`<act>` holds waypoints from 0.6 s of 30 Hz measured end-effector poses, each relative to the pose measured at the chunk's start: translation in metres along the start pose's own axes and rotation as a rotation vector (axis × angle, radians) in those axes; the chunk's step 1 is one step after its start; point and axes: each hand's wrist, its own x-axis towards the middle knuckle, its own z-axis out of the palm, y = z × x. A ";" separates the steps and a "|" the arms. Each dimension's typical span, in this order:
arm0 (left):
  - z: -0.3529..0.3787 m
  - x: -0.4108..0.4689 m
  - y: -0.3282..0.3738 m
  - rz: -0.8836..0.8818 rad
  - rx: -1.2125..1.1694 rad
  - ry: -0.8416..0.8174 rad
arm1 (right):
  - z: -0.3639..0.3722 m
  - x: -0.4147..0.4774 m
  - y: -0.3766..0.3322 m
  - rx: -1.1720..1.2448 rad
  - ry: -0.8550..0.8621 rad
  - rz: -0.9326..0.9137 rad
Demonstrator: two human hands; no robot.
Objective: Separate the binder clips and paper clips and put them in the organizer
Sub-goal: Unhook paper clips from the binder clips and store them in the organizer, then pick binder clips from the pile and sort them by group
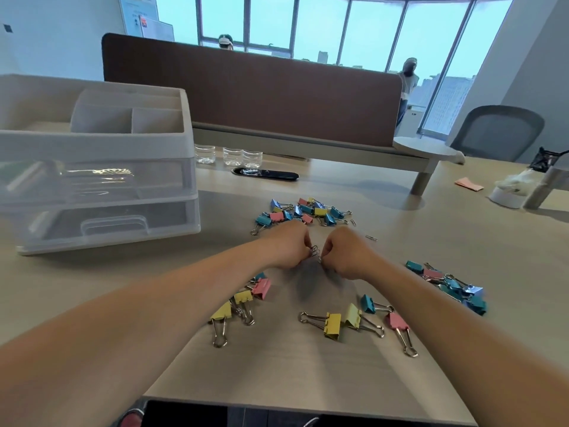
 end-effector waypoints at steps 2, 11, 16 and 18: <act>-0.006 -0.007 -0.002 0.004 -0.030 0.018 | -0.004 -0.004 -0.003 0.102 0.014 0.009; -0.083 -0.048 -0.024 -0.001 -0.173 0.241 | -0.058 -0.016 -0.070 0.302 0.094 -0.158; -0.168 -0.079 -0.049 -0.006 -0.160 0.455 | -0.102 -0.007 -0.156 0.330 0.145 -0.344; -0.199 -0.086 -0.063 -0.032 -0.183 0.522 | -0.116 0.002 -0.190 0.330 0.176 -0.400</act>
